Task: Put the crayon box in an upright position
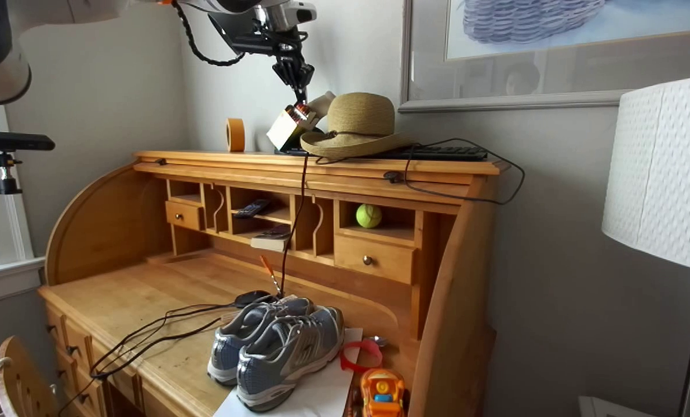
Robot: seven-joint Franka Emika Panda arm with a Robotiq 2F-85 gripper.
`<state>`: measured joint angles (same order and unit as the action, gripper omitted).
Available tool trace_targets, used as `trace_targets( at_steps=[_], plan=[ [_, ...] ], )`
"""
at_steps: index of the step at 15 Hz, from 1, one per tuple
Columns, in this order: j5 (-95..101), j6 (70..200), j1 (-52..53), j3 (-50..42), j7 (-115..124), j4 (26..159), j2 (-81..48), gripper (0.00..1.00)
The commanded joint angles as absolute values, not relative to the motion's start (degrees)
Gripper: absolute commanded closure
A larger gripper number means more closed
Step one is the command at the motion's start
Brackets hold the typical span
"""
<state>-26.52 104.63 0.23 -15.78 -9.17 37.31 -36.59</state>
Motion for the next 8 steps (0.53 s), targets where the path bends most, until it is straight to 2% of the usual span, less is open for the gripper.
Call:
trace_targets(
  at_steps=[1, 8],
  plan=[
    [-24.66, 105.55, 1.97, -16.74, -8.48, 37.56, -36.62, 1.0],
    [-24.36, 105.46, 3.68, -16.8, -9.36, 37.83, -36.36, 1.0]
  ],
)
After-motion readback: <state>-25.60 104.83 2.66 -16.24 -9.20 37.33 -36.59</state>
